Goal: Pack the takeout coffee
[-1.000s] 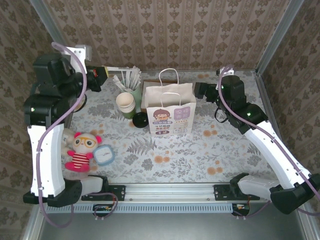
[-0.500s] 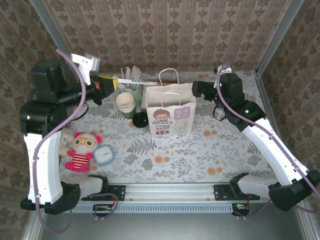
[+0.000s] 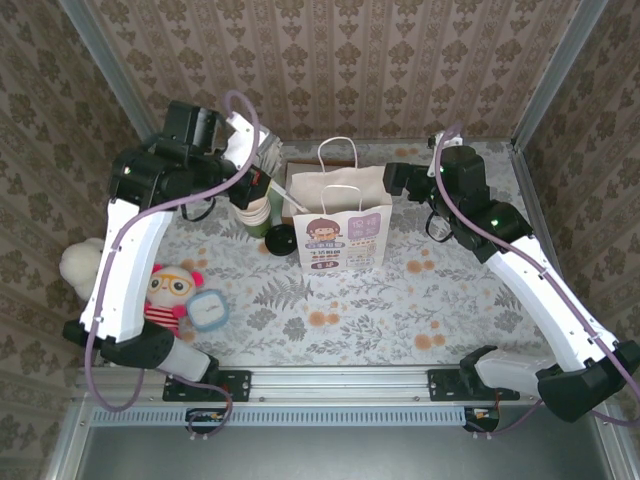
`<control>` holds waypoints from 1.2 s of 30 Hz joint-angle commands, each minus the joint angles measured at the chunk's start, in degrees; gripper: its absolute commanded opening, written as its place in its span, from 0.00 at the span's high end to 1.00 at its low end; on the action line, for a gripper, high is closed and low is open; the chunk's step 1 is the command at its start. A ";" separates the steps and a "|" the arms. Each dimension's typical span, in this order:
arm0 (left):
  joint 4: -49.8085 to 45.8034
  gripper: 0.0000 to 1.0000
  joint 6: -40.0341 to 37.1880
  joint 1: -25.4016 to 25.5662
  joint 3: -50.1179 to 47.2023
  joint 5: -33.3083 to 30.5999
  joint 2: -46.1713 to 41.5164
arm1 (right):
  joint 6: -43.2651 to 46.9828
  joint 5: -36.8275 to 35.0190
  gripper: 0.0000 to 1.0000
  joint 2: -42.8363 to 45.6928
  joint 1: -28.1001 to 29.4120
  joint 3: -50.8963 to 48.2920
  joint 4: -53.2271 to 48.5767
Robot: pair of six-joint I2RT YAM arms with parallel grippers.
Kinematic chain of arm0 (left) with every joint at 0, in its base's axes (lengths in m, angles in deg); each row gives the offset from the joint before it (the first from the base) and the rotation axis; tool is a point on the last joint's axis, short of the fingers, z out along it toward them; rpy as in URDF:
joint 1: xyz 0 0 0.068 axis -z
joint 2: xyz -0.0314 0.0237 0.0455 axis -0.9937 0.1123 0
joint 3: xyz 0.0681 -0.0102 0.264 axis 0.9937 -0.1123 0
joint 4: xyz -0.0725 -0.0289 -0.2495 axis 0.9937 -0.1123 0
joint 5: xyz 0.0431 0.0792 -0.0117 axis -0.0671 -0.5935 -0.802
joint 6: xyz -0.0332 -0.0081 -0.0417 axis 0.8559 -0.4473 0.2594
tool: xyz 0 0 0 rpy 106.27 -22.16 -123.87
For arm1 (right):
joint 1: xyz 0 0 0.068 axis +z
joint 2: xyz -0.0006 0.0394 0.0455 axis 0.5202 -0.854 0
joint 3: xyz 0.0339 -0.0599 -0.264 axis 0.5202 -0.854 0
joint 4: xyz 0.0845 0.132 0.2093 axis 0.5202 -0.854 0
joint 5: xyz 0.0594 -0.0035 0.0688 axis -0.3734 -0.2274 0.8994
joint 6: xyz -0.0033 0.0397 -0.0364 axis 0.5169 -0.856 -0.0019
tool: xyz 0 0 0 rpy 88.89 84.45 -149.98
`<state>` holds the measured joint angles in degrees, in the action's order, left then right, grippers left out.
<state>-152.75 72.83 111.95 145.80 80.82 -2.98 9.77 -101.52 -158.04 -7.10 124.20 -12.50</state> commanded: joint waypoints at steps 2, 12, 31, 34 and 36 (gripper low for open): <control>-5.34 1.00 -2.89 1.25 5.20 -7.66 3.44 | -0.58 3.36 0.00 -1.04 -0.34 2.97 -4.79; -16.04 1.00 -6.61 8.82 17.37 -15.36 16.52 | -2.63 4.05 0.00 -1.59 -0.33 2.21 -6.76; -14.87 0.63 -8.20 14.11 27.09 -9.24 30.25 | -8.33 1.22 0.00 1.45 -1.17 -3.04 -4.24; -10.82 0.36 -8.36 13.81 24.00 -2.80 27.77 | -8.64 3.96 0.00 0.38 -1.62 -3.06 -3.63; -8.86 0.26 -8.34 13.42 21.02 -1.75 25.89 | -8.90 5.21 0.00 -0.58 -1.84 -2.96 -3.47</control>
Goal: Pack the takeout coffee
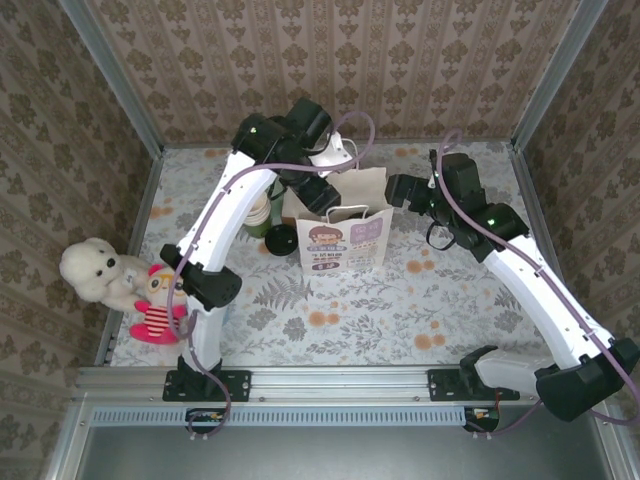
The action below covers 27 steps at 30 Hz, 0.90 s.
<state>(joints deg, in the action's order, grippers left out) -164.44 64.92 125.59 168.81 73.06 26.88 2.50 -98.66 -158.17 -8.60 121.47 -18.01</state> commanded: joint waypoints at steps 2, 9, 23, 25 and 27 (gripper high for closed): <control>5.47 0.15 0.92 -1.39 -5.90 6.95 -6.79 | -1.65 4.08 0.00 -1.20 -0.47 -0.32 2.53; 21.50 0.00 13.96 -11.06 -29.13 14.35 -22.39 | 6.33 16.13 0.02 -5.75 -1.03 3.00 -1.13; 48.78 0.00 42.31 -13.72 -64.80 16.84 -43.61 | 12.88 20.86 0.17 -17.89 0.40 14.13 -11.96; 42.91 0.02 42.87 -12.71 -63.07 10.58 -42.82 | 12.08 21.34 0.18 -17.93 1.75 14.79 -12.70; 39.83 0.02 43.11 -12.60 -62.89 7.04 -42.92 | 10.88 21.67 0.18 -17.90 3.24 15.06 -13.08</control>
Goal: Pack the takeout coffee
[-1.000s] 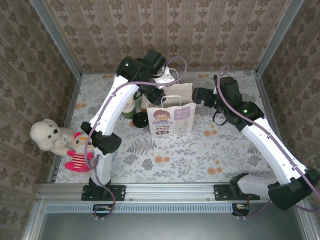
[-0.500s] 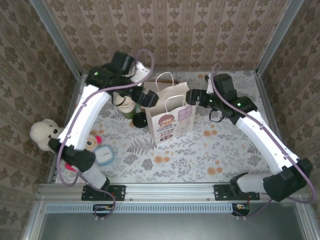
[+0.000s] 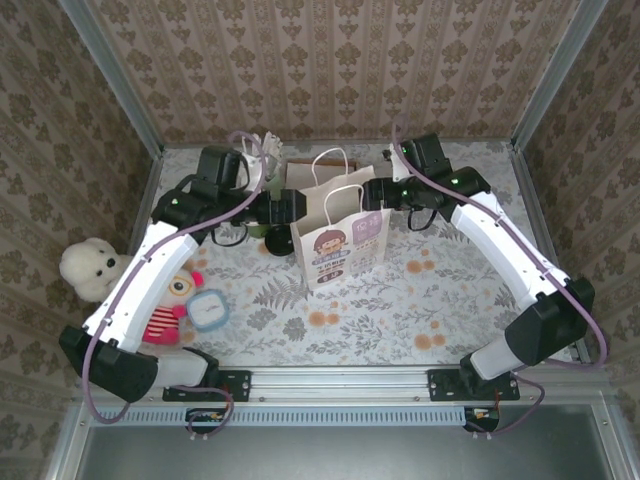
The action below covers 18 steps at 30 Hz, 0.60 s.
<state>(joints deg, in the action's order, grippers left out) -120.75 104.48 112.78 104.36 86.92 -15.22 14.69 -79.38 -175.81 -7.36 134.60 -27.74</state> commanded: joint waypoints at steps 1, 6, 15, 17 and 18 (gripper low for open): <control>-4.21 0.02 3.69 0.14 1.01 -8.19 -1.29 | -2.41 2.29 0.18 -0.12 2.72 1.84 -3.34; -3.13 0.04 4.32 -1.53 -1.30 -7.18 -2.17 | -8.88 2.59 0.17 0.15 5.58 1.12 -2.10; -4.99 0.11 1.52 -5.97 -1.87 -3.61 -3.29 | -12.68 6.20 0.15 2.00 8.53 -2.61 5.03; -4.75 0.17 0.89 -6.03 -1.85 -1.47 -2.75 | -12.72 6.16 0.15 1.95 8.54 -2.24 4.88; -4.88 0.20 0.81 -5.96 -1.84 -1.06 -2.40 | -12.70 5.77 0.15 2.11 8.58 -2.19 4.94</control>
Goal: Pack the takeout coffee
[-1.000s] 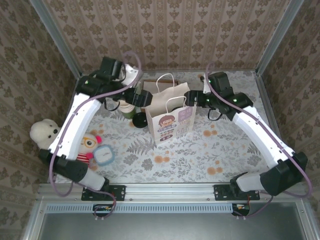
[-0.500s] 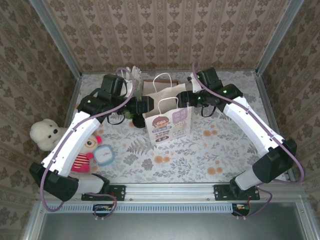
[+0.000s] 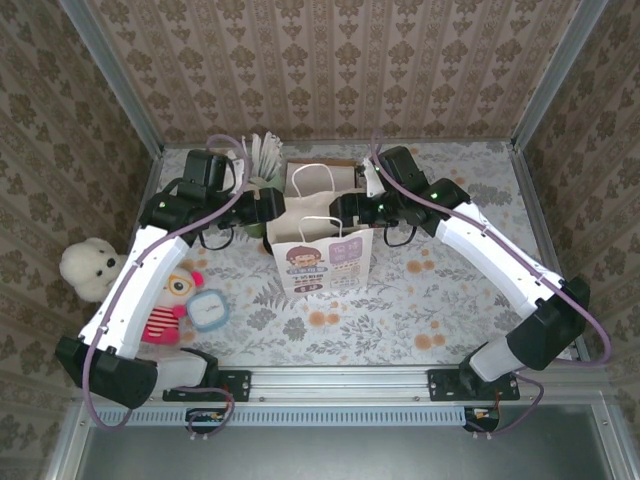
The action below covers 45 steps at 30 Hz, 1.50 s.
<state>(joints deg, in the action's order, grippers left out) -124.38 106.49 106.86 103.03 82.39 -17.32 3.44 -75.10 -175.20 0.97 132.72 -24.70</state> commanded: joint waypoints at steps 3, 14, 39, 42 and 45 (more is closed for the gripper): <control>-1.98 0.28 -1.32 -0.02 -0.90 3.32 0.43 | -1.47 -1.89 0.13 2.49 0.16 -0.14 1.50; -4.33 0.75 -3.01 -0.68 -2.38 1.01 -0.38 | 0.05 -5.86 0.00 11.07 -10.89 -5.18 6.56; -15.99 0.98 -14.51 -12.42 2.23 2.06 -3.04 | -3.09 -1.65 0.36 -39.64 -13.59 21.49 14.26; -13.73 0.91 -13.77 -13.37 1.16 4.99 -3.58 | -2.14 -1.42 0.38 -43.60 -12.74 25.78 13.38; -10.53 0.78 -13.02 -13.40 -0.18 8.46 -3.91 | 1.06 -2.91 0.36 -47.30 -10.74 30.51 11.30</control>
<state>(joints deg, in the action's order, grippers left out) -138.14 92.81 93.70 103.57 86.61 -20.20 1.69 -77.39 -220.20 -11.69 158.86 -11.21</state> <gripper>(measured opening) 0.199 0.638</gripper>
